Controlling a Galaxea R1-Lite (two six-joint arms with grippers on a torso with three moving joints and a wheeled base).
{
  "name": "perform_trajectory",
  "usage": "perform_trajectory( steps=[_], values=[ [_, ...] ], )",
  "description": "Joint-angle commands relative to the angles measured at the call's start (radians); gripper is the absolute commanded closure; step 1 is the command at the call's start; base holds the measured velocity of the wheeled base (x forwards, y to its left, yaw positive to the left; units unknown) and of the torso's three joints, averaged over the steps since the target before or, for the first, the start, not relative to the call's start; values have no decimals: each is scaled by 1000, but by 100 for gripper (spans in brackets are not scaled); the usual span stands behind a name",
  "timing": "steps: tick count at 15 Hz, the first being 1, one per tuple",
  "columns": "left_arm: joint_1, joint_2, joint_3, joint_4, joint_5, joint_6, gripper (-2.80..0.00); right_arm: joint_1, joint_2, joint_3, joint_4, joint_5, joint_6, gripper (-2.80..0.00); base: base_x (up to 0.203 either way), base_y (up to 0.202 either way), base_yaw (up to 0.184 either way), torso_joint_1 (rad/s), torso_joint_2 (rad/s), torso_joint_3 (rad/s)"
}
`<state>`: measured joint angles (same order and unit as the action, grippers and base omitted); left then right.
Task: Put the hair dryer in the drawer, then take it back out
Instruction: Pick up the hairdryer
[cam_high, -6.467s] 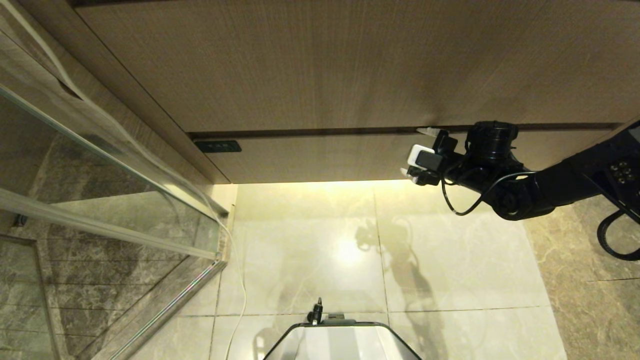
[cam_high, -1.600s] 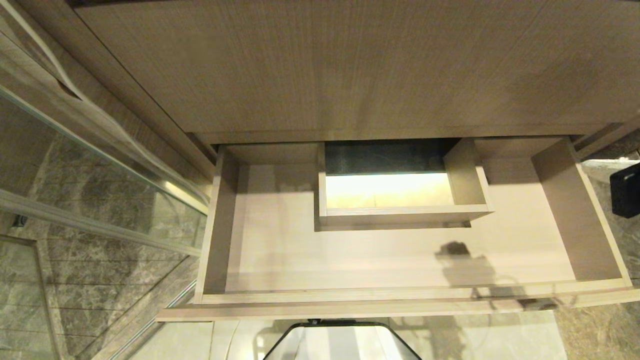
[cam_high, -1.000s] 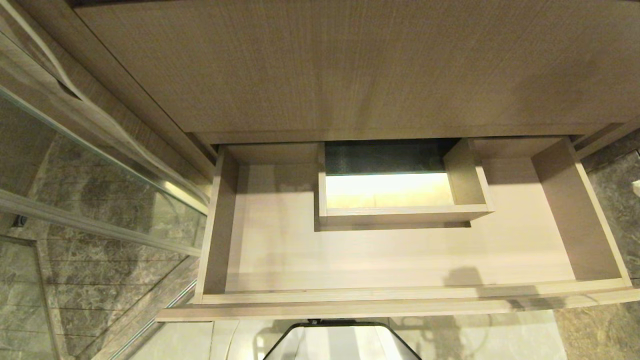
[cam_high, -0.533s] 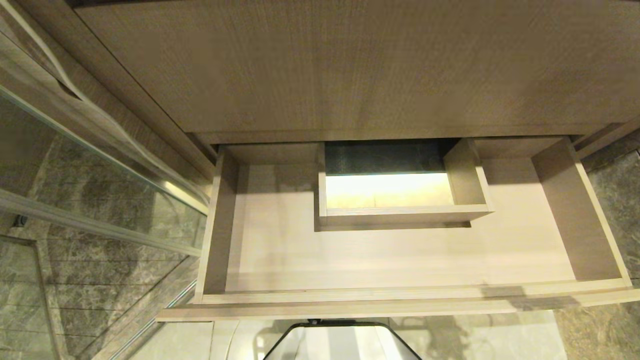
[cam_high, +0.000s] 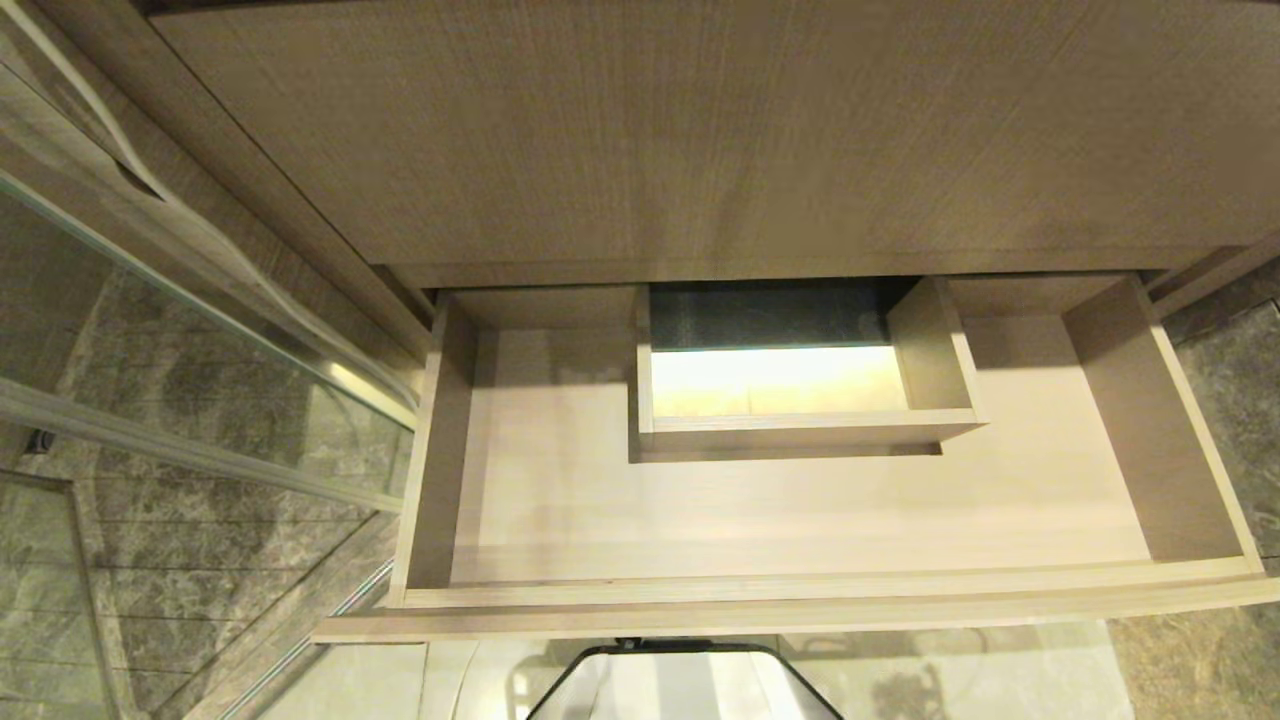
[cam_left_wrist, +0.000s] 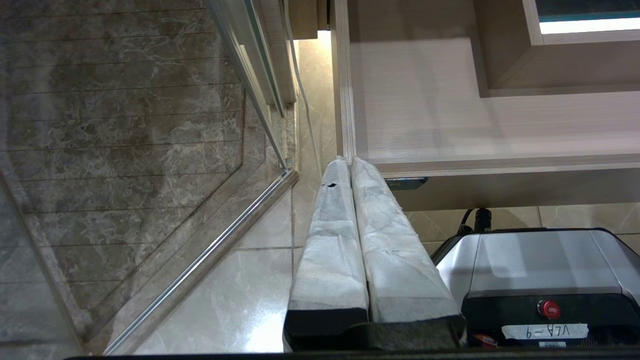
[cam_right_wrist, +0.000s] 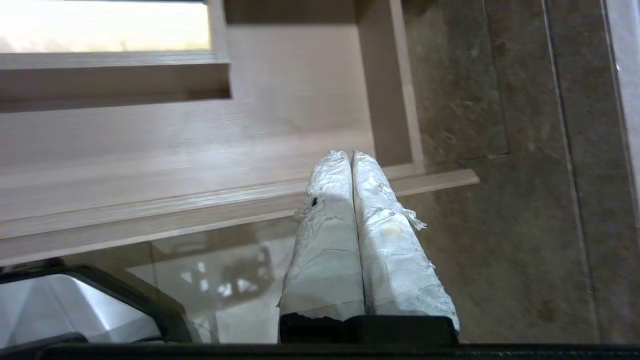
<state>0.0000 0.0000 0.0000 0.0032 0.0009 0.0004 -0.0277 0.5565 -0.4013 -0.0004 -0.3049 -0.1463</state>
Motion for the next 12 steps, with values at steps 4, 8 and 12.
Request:
perform_trajectory(
  steps=[4, 8, 12],
  values=[
    [0, -1, 0, -1, 0, 0, 0, 38, -244, 172, -21, 72, -5, 0, 0, 0, 0, 0, 0, 0],
    [0, -2, 0, -1, 1, 0, 0, 109, -440, 297, 13, 133, 5, 0, 0, 0, 0, 0, 0, 0],
    [0, 0, 0, 0, 1, 0, 0, 120, -570, 340, 29, 200, 22, 0, 0, 0, 0, 0, 0, 0]
  ],
)
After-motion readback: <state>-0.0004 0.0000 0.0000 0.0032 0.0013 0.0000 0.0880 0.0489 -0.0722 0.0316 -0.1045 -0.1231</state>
